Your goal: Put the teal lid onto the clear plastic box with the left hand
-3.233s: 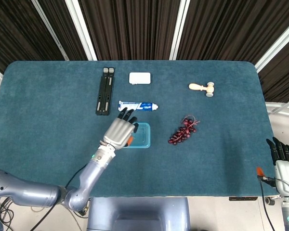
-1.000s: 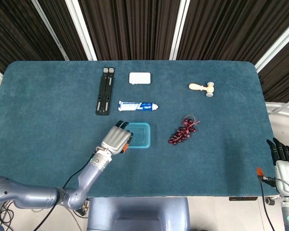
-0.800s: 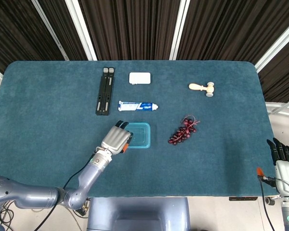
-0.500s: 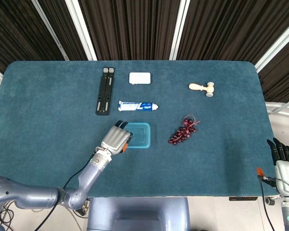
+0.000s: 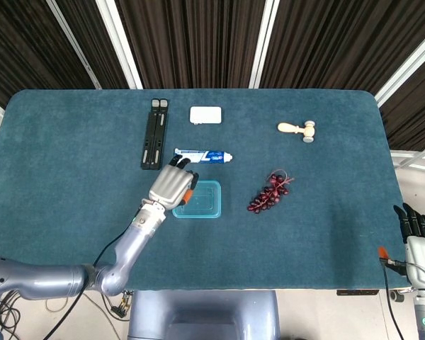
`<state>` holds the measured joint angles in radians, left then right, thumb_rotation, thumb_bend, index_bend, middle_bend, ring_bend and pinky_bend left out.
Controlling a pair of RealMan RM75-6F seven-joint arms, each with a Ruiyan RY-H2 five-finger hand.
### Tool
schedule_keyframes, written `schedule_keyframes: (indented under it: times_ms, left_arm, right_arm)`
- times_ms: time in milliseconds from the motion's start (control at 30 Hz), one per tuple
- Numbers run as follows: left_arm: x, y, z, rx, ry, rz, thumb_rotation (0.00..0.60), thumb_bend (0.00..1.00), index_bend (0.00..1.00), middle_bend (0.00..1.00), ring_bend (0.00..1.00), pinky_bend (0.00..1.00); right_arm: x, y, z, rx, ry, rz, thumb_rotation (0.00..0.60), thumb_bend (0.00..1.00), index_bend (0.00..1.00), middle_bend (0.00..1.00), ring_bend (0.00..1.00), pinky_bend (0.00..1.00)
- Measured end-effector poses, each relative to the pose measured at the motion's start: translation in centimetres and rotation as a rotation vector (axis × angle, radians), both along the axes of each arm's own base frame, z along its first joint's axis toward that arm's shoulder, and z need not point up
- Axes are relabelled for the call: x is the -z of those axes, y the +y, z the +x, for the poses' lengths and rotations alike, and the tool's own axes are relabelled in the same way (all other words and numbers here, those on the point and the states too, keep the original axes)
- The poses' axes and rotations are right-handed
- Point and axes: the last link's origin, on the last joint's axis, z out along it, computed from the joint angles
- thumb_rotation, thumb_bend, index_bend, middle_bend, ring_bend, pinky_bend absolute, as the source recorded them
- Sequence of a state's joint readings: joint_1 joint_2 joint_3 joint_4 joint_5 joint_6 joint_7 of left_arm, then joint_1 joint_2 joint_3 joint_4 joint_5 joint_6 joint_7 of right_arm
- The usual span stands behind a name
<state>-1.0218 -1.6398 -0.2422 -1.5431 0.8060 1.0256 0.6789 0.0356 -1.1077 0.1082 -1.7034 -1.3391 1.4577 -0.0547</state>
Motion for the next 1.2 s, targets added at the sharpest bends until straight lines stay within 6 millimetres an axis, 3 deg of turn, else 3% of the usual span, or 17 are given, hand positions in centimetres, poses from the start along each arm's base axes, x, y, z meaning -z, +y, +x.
schedule_keyframes:
  times_ms: [500,900,1200]
  left_arm:
    - [3.4,4.2,3.0,-0.074,0.043,-0.064,0.6,0.51,0.65,0.56,0.18,0.14]
    - [6.3,4.0,4.3,-0.09,0.031,-0.132,0.6,0.51,0.65,0.56,0.18,0.14]
    - [6.6,4.0,5.1,-0.058,0.053,-0.099,0.6,0.51,0.66,0.56,0.18,0.13]
  right_arm:
    - [0.0,0.1,0.0,0.003,-0.002,-0.002,0.6,0.36,0.05,0.0,0.0,0.0]
    - [0.0,0.1,0.0,0.002,0.0,0.0,0.6,0.36,0.05,0.0,0.0,0.0]
    - [0.0,0.1,0.0,0.007,-0.003,-0.002,0.6,0.36,0.05,0.0,0.0,0.0]
